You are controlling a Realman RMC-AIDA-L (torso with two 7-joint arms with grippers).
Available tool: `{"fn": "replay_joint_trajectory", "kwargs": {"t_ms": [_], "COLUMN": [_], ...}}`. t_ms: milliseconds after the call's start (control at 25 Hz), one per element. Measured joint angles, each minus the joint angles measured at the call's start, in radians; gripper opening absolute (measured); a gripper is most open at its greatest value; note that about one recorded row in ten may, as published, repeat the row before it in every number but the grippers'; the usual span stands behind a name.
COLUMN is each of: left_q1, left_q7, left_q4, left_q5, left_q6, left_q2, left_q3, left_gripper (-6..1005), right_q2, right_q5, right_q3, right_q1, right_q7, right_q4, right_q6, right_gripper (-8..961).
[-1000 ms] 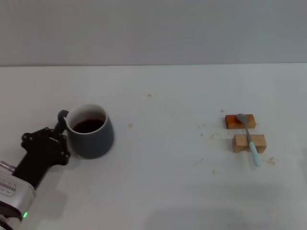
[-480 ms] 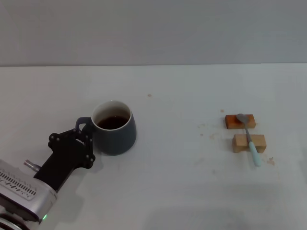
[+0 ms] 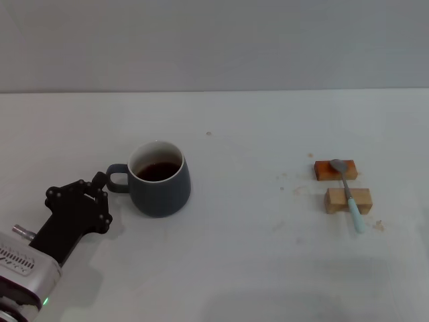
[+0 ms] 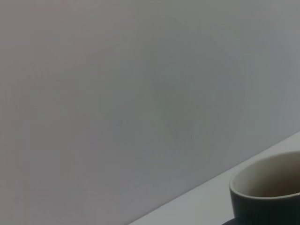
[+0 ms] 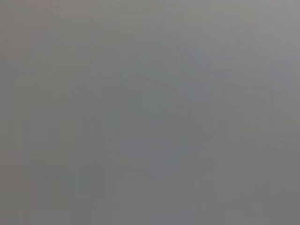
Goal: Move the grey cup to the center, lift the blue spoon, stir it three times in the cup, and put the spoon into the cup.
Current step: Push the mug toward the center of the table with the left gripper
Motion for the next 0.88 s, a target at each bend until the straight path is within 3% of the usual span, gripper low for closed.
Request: {"fn": "replay_joint_trajectory", "kwargs": {"t_ms": [880], "left_q1": [-0.032], "left_q7": [-0.011], "left_q4": [-0.081], "left_q5": [0.01], "left_q6": [-0.013], "left_q2": [-0.008], "left_q3": [0.049], "left_gripper": [-2], "right_q2": [0.002], "right_q5": [-0.002], "right_q3": [0.0], "right_q1": [0.002], "right_q7": [0.0], "right_q4": [0.002], "right_q6": [0.003], "right_gripper": [760]}}
